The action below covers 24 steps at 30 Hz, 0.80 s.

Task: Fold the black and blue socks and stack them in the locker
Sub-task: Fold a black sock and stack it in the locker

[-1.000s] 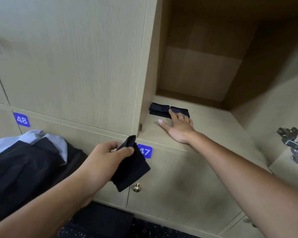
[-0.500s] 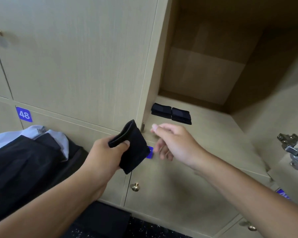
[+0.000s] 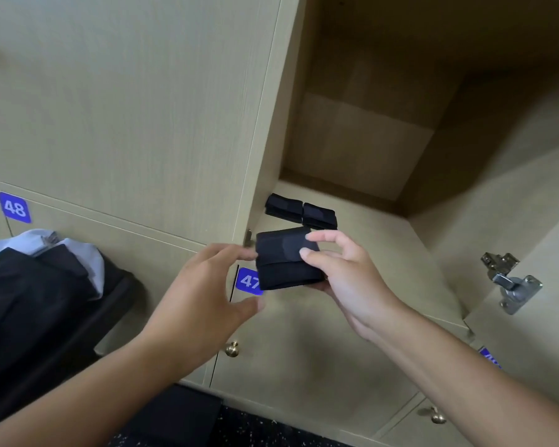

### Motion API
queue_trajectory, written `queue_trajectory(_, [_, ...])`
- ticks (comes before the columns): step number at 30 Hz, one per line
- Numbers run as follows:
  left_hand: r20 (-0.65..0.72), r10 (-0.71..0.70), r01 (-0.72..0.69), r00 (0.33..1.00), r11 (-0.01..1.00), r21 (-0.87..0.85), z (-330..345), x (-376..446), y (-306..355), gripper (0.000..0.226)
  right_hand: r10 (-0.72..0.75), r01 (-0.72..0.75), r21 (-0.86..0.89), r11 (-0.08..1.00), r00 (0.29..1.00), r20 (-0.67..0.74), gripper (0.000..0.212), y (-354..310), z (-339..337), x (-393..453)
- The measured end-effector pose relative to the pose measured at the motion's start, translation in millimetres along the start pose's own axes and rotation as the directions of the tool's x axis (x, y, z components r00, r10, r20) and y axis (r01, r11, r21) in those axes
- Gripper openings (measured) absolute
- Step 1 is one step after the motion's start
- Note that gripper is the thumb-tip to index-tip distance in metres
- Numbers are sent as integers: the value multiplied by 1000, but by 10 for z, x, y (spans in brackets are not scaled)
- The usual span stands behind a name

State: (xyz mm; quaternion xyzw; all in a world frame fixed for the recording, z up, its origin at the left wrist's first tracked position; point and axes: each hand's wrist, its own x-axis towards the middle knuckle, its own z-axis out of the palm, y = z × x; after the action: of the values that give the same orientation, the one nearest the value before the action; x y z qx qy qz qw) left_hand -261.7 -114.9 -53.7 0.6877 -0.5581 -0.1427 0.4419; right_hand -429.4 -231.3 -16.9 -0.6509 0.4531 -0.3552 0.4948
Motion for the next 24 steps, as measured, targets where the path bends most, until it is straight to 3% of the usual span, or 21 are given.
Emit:
queue_trajectory(4, [-4,-37,37,999,999,-8,-62,-47,-29,27,-7,3,-81,997,999,-54,38,81,-242,269])
queue_trajectory(9, [13,-62,62,998,998,-11,-111,-82,-34,13,5,-46,-430,902,995,-97,23,302,-466,703])
queue_trajectory(11, [18,-69,69,997,998,-5,-111,-91,-26,10,-61,-37,-530,847,984,-167,22,345,-495,771])
queue_trajectory(14, [33,-67,66,997,998,9,-90,-105,-20,9,-278,27,-720,694,932,-233,23,385,-490,738])
queue_trajectory(18, [60,-45,44,997,999,30,-59,-97,-48,8,-433,206,-785,584,897,-87,23,325,-289,582])
queue_trajectory(21, [75,-47,45,996,999,29,-27,-65,-79,7,-340,278,-803,527,935,100,40,315,-85,468])
queue_trajectory(24, [77,-50,48,996,999,26,12,-33,-84,4,-208,268,-902,338,956,206,49,418,37,419])
